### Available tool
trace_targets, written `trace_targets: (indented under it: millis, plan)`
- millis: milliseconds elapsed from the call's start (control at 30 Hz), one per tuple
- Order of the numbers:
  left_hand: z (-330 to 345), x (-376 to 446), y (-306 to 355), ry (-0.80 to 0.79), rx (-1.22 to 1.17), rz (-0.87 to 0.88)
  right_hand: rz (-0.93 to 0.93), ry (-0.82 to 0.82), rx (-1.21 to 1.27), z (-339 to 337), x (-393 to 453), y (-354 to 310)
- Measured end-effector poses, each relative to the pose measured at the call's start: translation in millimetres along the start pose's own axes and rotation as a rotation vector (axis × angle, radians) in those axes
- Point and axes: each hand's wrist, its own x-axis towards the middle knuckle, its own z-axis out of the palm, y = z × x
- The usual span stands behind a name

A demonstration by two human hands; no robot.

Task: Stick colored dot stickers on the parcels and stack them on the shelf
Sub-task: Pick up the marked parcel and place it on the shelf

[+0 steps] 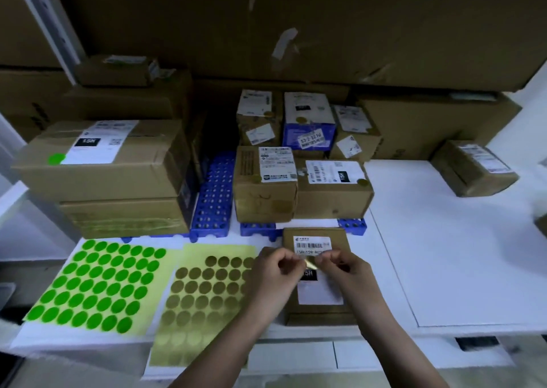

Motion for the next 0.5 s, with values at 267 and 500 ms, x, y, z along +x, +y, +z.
trace_targets:
  millis: [267, 500]
  plan:
    - [41.1, -25.0, -11.6, 0.179, 0.515, 0.313, 0.029, -0.019, -0.148, -49.3, -15.7, 27.9]
    - [54.6, -35.9, -28.7, 0.236, 0.63, 0.474, 0.02, 0.047, -0.263, -54.2, -11.8, 57.0]
